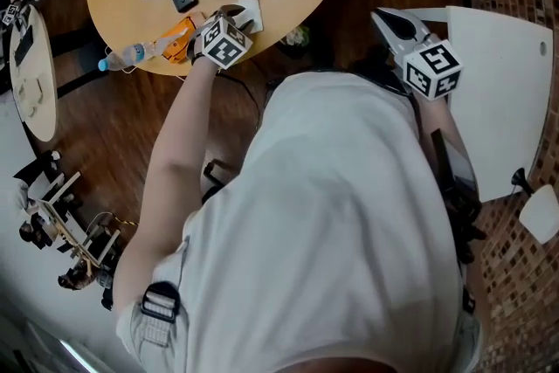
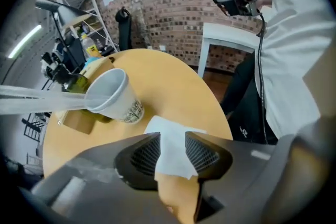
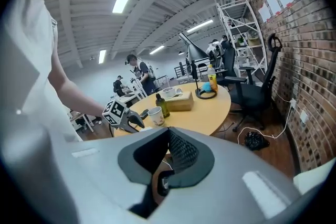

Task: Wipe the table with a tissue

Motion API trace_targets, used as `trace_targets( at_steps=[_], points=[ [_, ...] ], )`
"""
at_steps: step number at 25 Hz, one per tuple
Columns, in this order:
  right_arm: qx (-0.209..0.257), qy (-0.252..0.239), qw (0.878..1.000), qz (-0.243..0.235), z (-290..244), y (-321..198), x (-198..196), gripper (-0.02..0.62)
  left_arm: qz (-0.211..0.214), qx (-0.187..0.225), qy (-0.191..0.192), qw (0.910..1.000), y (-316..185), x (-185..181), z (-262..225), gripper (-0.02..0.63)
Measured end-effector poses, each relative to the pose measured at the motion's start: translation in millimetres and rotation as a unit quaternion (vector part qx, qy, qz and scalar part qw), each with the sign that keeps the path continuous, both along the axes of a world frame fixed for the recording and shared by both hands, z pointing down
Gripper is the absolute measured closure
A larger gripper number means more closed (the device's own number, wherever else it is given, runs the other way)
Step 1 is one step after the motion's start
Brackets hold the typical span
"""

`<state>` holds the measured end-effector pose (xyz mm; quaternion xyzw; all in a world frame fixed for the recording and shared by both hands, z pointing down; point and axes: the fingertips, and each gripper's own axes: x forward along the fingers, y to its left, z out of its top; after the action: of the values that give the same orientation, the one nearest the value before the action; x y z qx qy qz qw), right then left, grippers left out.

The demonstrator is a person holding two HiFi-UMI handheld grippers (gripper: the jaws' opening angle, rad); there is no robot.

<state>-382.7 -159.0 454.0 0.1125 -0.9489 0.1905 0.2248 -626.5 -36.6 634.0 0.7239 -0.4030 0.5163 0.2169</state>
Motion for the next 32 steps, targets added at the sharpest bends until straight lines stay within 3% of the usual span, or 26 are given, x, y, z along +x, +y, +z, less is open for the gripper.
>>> trace_targets(
  at_steps=[3,7,11,14,18,22,27,32],
  points=[
    [-0.006,0.004,1.0,0.026,3,-1,20,0.588,0.032,-0.056,-0.012,0.9978,4,-3,17,0.402],
    [-0.012,0.007,0.998,0.057,5,-3,43,0.588,0.068,-0.095,-0.023,0.9928,2,1,28,0.388],
    [-0.009,0.004,0.997,0.075,3,-4,55,0.588,0.066,-0.115,-0.009,0.9911,3,5,28,0.401],
    [-0.009,0.003,0.996,0.084,4,-2,58,0.588,0.05,-0.116,0.018,0.9918,5,14,21,0.456],
    [-0.009,0.001,0.996,0.089,5,5,58,0.588,0.011,-0.09,0.039,0.9951,9,17,18,0.539],
    [-0.008,0.001,0.996,0.094,5,11,60,0.588,-0.086,-0.045,0.103,0.9899,7,16,10,0.541],
    [-0.009,0.004,0.993,0.115,8,16,70,0.588,-0.141,0.038,0.211,0.9665,-16,45,-22,0.543],
    [-0.013,0.003,0.99,0.143,15,28,68,0.588,-0.125,0.074,0.305,0.9413,-33,89,-50,0.543]
  ],
)
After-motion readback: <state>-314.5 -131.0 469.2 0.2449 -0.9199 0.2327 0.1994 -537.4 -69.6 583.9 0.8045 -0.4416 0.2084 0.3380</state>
